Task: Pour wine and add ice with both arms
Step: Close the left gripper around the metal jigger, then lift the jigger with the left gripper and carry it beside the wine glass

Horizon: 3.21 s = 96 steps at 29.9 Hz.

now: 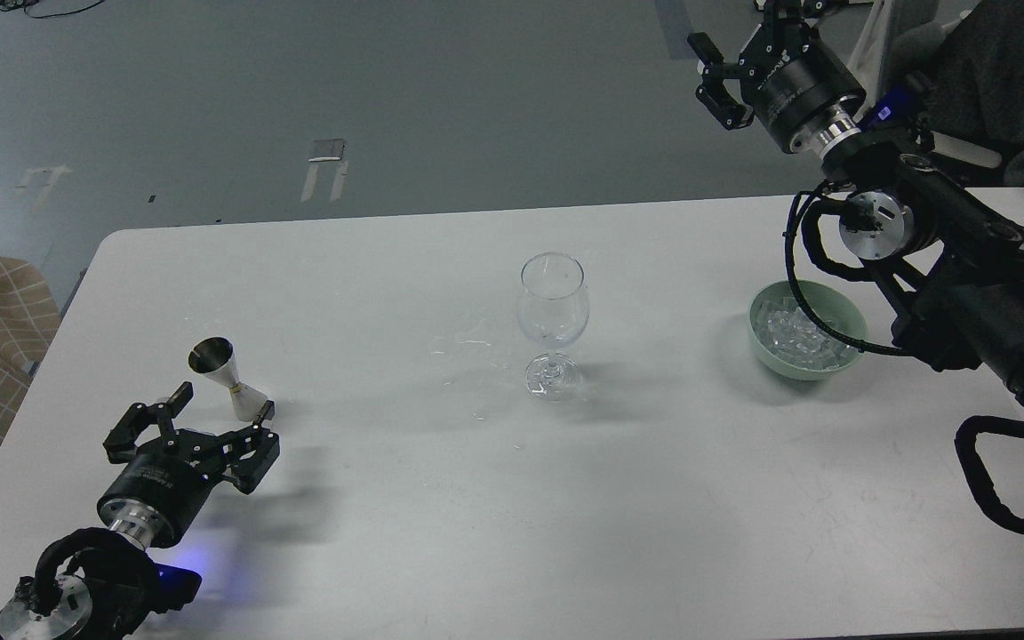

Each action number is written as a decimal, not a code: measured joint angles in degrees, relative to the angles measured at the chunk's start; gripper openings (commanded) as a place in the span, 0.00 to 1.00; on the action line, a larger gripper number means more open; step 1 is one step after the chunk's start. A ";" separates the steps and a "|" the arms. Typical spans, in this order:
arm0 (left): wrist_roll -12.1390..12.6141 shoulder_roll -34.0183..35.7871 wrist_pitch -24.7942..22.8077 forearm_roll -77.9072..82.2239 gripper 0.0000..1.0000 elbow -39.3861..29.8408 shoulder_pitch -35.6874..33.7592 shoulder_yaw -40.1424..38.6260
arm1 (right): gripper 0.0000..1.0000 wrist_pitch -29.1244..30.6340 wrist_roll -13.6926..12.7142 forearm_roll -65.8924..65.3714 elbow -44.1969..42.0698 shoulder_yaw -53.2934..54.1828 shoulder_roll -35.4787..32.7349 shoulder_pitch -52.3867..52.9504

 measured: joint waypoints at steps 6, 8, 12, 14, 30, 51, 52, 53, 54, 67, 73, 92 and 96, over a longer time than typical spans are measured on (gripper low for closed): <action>-0.16 -0.18 0.02 0.30 0.97 3.32 -2.51 -0.21 | 1.00 0.00 0.00 -0.69 0.00 0.00 0.00 -0.61; -0.29 -0.31 0.02 0.58 0.97 3.74 -2.69 -0.23 | 1.00 0.00 0.00 -0.78 0.00 0.00 0.00 -0.64; -0.40 -1.05 0.02 1.70 0.96 4.05 -3.02 -0.25 | 1.00 0.01 0.00 -0.81 0.00 0.00 0.00 -0.67; -0.44 -1.52 0.02 2.13 0.96 4.37 -3.47 -0.25 | 1.00 0.00 0.00 -0.83 0.00 0.00 0.00 -0.73; -0.44 -2.25 0.01 3.96 0.66 8.66 -7.75 0.02 | 1.00 0.02 0.14 -0.90 0.14 0.00 0.00 -0.92; -2.14 -2.06 -0.34 4.08 0.21 10.59 -8.78 0.16 | 1.00 0.01 0.43 -0.90 0.44 -3.22 0.07 -0.94; -2.15 -2.06 -0.45 4.17 0.20 10.60 -8.82 0.20 | 1.00 0.01 0.43 -0.90 0.44 -3.23 0.07 -0.93; -2.14 -2.06 -0.53 4.42 0.19 10.60 -8.88 0.22 | 1.00 0.01 0.44 -0.91 0.44 -3.24 0.07 -0.93; -2.14 -2.06 -0.56 4.64 0.19 10.61 -8.90 0.22 | 1.00 0.01 0.44 -0.91 0.44 -3.24 0.06 -0.93; -2.14 -2.32 -1.33 5.68 0.00 10.61 -9.12 -0.07 | 1.00 0.01 0.44 -0.90 0.44 -3.25 0.00 -0.85; -2.11 -2.41 -1.47 5.49 0.00 10.62 -9.87 -0.05 | 1.00 0.01 0.44 -0.90 0.43 -3.25 0.00 -0.84; -0.13 -2.15 2.66 5.72 0.00 6.62 -16.82 4.70 | 1.00 -1.69 0.20 -0.58 -0.57 -2.83 -1.17 -3.67; 0.74 -2.40 4.04 5.72 0.00 3.27 -16.63 5.17 | 1.00 -1.75 0.17 -0.50 -0.70 -2.44 -1.54 -5.47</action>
